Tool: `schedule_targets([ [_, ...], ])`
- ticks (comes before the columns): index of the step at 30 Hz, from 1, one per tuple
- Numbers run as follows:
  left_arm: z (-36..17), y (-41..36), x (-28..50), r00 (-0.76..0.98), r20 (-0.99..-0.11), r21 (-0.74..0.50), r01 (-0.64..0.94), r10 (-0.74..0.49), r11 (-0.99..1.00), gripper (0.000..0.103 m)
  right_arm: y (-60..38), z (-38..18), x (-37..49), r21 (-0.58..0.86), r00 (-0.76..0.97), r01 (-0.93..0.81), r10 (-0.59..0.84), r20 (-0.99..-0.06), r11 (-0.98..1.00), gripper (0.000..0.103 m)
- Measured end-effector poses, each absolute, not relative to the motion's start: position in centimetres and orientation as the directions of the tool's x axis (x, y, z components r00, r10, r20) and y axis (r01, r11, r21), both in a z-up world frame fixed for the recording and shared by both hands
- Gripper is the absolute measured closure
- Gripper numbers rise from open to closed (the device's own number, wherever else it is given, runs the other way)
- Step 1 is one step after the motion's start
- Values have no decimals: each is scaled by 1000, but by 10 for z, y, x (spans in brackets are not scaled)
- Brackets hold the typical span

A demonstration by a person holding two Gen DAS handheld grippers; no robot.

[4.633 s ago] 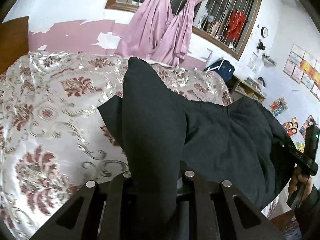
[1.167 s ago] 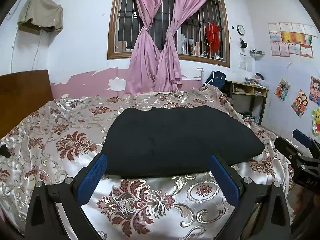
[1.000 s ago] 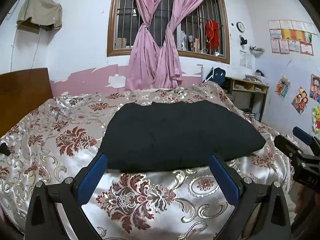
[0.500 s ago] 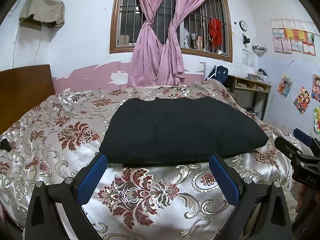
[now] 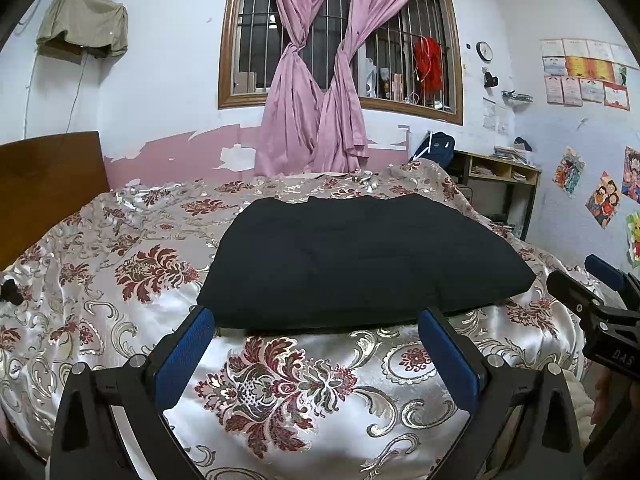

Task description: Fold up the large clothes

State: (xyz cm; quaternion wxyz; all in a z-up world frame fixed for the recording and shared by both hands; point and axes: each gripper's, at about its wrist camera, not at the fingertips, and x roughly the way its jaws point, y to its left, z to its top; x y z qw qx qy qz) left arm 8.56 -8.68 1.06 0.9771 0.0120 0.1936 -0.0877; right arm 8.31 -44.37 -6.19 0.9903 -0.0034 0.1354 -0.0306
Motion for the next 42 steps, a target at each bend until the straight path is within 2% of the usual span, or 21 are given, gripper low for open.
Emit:
schedule_targets([
  [42, 9, -90, 85, 912, -376, -8, 175, -165, 985, 0, -441, -61, 83, -16, 963, 59, -61, -264, 998, 2],
])
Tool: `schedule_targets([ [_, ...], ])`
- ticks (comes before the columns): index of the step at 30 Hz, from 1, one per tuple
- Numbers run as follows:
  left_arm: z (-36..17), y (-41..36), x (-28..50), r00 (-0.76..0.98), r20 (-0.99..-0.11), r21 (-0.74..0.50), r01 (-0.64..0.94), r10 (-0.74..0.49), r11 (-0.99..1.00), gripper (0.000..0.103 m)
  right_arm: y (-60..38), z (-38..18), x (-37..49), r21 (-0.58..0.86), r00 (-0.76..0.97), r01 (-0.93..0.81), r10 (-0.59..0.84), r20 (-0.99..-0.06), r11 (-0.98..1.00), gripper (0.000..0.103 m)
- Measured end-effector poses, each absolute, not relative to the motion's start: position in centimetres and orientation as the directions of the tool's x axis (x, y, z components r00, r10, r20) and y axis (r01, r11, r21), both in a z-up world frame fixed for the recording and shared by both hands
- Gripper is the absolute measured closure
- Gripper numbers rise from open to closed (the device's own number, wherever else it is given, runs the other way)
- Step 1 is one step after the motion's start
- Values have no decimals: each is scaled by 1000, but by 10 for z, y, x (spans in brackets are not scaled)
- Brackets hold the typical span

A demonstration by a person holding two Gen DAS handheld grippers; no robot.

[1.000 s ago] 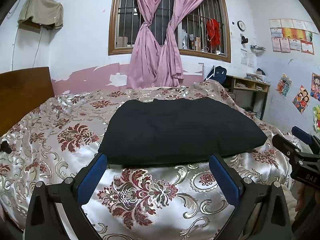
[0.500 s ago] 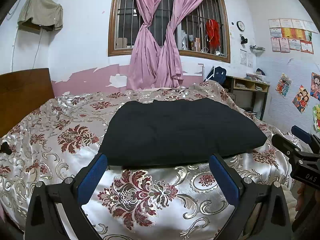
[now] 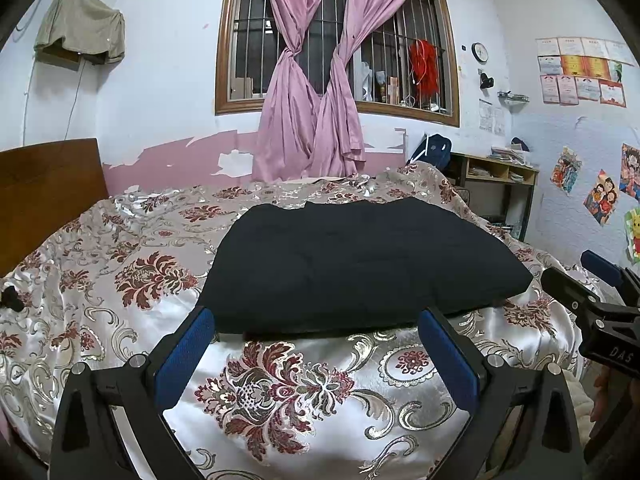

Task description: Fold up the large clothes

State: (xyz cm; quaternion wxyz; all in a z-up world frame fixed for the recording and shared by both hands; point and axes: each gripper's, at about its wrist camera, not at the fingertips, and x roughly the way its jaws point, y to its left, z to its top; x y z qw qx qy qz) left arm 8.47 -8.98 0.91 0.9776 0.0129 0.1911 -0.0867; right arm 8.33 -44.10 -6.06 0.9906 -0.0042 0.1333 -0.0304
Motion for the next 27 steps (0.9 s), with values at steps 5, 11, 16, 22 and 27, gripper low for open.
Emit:
schedule_targets([
  [5, 9, -90, 84, 912, -376, -8, 174, -165, 985, 0, -441, -61, 83, -16, 963, 59, -61, -262, 998, 2],
  [11, 7, -91, 84, 912, -376, -8, 174, -164, 985, 0, -441, -61, 83, -17, 963, 59, -61, -263, 998, 2],
  [16, 6, -90, 84, 912, -375, -7, 175, -165, 985, 0, -441, -62, 83, -16, 963, 59, -61, -263, 998, 2],
  [22, 6, -91, 84, 911, -378, -8, 175, -165, 985, 0, -441, -61, 83, -16, 963, 58, -60, -263, 998, 2],
  [27, 11, -89, 87, 901, -395, -31, 184, -182, 982, 0, -440, -61, 84, -16, 963, 58, -60, -264, 998, 2],
])
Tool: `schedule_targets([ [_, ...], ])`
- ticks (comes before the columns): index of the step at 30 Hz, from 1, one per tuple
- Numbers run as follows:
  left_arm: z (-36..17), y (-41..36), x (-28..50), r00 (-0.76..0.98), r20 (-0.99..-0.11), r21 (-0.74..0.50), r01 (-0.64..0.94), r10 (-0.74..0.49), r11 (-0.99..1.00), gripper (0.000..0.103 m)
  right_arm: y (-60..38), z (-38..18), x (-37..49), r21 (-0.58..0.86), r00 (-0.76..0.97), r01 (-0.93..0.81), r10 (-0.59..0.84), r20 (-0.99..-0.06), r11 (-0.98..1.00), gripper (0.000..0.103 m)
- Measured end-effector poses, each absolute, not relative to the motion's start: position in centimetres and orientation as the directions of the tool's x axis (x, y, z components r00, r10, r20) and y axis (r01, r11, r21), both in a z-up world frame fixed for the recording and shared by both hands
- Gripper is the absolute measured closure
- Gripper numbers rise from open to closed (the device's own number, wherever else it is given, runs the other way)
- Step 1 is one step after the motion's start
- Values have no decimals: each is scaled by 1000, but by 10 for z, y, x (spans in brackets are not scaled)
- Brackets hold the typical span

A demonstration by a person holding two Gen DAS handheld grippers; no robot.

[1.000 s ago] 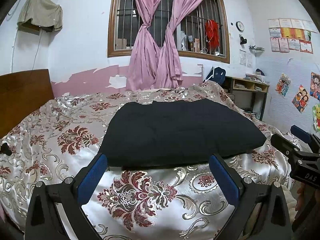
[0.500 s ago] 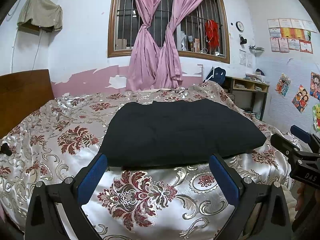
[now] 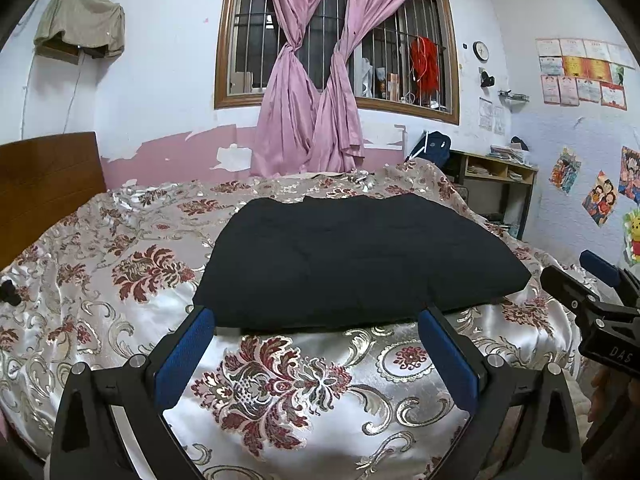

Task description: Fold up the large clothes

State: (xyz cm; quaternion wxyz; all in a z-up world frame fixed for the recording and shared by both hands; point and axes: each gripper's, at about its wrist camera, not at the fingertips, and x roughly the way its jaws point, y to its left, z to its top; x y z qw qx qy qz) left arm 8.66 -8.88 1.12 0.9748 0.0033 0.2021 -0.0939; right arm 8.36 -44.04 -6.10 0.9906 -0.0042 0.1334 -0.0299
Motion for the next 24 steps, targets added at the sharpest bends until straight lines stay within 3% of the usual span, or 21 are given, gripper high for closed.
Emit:
schedule_targets([
  [24, 5, -87, 89, 893, -409, -73, 173, -187, 982, 0, -437, -59, 86, -19, 963, 54, -57, -264, 998, 2],
])
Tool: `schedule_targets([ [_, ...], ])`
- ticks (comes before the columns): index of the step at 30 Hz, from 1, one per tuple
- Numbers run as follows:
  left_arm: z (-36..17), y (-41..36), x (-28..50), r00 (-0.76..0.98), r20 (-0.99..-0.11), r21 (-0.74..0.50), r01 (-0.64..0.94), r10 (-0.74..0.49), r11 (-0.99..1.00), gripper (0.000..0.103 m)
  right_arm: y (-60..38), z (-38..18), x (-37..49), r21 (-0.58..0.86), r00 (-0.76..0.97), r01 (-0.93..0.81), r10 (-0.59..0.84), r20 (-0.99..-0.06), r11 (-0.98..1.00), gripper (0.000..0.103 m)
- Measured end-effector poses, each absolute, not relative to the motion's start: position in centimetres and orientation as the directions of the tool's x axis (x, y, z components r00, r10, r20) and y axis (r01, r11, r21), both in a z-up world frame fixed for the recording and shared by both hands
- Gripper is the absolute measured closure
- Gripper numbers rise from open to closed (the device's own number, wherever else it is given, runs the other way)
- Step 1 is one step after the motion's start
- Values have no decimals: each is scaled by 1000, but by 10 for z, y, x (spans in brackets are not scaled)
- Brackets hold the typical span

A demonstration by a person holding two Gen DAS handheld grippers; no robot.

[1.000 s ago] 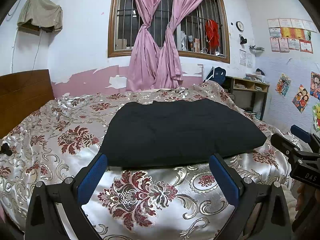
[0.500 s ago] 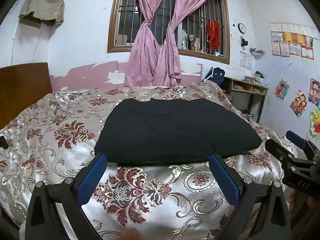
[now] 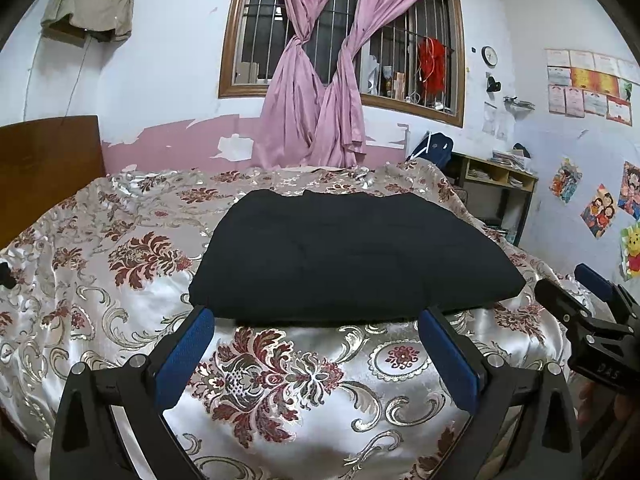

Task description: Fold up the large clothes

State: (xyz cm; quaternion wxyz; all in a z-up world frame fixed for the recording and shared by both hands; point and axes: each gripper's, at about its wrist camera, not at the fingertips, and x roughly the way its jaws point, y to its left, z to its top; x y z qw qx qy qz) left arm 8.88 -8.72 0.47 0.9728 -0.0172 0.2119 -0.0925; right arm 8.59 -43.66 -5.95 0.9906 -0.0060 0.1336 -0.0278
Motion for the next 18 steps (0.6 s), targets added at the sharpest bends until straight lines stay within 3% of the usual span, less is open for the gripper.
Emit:
schedule_targets([
  [18, 2, -85, 89, 892, -413, -72, 169, -184, 983, 0, -437, -60, 86, -19, 963, 54, -57, -265, 998, 2],
])
